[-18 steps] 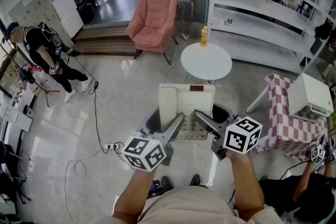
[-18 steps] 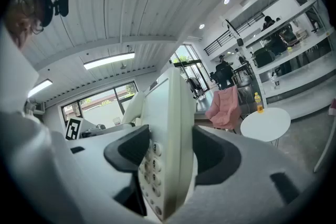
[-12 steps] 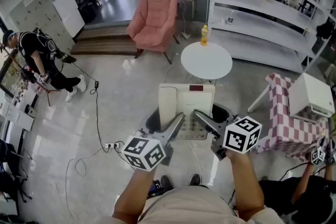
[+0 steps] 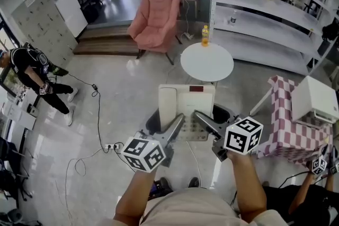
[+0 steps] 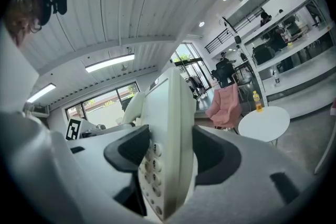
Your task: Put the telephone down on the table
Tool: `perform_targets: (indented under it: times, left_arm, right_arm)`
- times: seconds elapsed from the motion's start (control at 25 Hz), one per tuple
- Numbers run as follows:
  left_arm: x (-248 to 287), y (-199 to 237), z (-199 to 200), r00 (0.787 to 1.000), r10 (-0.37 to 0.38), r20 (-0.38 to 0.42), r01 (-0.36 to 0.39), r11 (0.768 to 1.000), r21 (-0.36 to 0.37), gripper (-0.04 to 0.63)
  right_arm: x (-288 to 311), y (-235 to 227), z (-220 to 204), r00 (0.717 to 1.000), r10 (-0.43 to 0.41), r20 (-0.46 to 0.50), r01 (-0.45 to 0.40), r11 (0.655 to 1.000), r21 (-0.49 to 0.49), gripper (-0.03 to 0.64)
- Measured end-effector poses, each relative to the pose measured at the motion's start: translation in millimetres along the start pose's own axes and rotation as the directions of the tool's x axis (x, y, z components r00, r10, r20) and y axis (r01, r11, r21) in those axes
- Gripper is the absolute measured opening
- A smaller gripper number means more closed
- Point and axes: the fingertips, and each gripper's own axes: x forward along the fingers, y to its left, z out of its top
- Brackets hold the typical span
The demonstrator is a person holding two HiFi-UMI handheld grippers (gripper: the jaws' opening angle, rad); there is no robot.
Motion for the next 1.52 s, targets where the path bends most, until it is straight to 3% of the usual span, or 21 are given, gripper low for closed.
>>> perform_targets:
  times: [0.32, 0.56, 0.92, 1.52]
  left_arm:
    - [22.4, -3.3, -9.2, 1.0, 0.009, -0.008, -0.009, 1.0, -0.007, 0.331]
    - [47.1, 11.2, -5.7, 0.999, -0.025, -0.026, 0.025, 1.0, -0.011, 0.331]
    - [97.8, 55.3, 18.1, 0.993, -0.111, -0.045, 0.11, 0.994, -0.016, 0.331]
    - [161.2, 132.1, 48.2, 0.979, -0.188, -0.082, 0.186, 0.982, -0.028, 0.331]
  right_arm:
    - [-3.5, -24.2, 2.2, 1.0, 0.0, -0.007, 0.0, 1.0, 0.021, 0.239]
    - [10.6, -44.3, 10.8, 0.999, -0.037, 0.002, 0.036, 0.998, 0.044, 0.241]
    - [57.1, -76.1, 40.4, 0.993, -0.118, 0.028, 0.117, 0.992, 0.048, 0.241]
    - [138.8, -117.1, 72.8, 0.978, -0.202, 0.055, 0.198, 0.978, 0.071, 0.241]
